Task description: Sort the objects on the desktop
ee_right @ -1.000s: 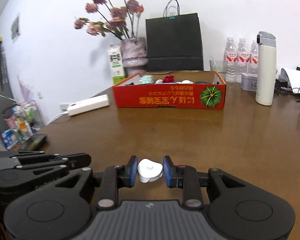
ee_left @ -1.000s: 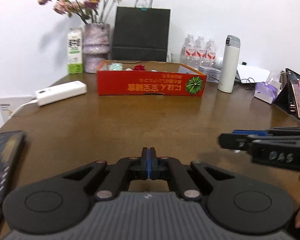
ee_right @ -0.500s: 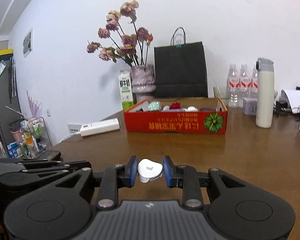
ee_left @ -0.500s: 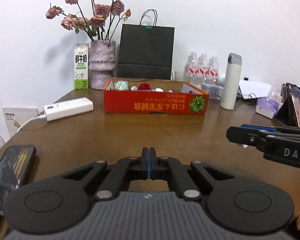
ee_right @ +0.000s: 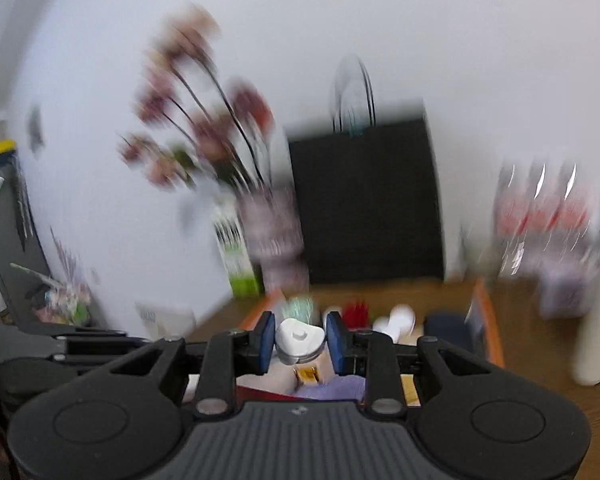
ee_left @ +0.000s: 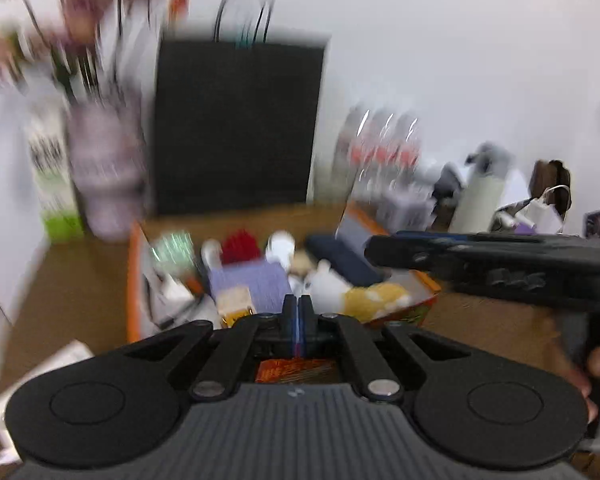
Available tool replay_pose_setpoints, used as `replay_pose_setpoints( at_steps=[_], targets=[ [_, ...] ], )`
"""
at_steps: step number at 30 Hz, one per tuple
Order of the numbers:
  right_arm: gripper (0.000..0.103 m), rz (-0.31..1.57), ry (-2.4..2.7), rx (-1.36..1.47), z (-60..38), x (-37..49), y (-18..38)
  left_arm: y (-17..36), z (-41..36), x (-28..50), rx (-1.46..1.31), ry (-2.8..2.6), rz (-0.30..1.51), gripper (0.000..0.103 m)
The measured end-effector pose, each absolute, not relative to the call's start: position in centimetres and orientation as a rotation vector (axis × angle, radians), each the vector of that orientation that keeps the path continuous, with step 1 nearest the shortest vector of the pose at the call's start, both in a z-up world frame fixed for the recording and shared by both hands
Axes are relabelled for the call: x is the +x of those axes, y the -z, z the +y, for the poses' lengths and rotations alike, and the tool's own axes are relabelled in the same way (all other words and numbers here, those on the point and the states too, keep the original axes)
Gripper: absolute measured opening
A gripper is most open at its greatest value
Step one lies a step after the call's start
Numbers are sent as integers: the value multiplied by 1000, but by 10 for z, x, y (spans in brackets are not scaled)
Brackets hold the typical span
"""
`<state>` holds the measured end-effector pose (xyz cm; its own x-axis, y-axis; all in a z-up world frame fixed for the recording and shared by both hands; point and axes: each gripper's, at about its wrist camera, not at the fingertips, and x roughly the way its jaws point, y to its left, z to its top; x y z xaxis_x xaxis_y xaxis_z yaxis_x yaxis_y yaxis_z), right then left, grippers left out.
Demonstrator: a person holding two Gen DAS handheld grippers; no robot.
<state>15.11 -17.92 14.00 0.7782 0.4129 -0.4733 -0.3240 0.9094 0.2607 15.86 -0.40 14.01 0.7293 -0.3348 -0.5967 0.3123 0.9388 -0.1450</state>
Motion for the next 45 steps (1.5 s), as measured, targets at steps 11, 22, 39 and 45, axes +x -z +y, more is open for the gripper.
replay_pose_setpoints(
  at_steps=[11,22,39,45],
  targets=[
    [62,854,-285,123,-157,263,-85,-83,4,263,-102,315,892,91],
    [89,762,-147,-6,-172,260,-145,-156,39,262,-135,262,906,103],
    [100,610,-154,52,-187,69,-113,-121,27,76,-152,222,775,103],
    [100,579,-141,67,-198,-31,-68,-78,31,-44,-205,217,644,103]
  ],
)
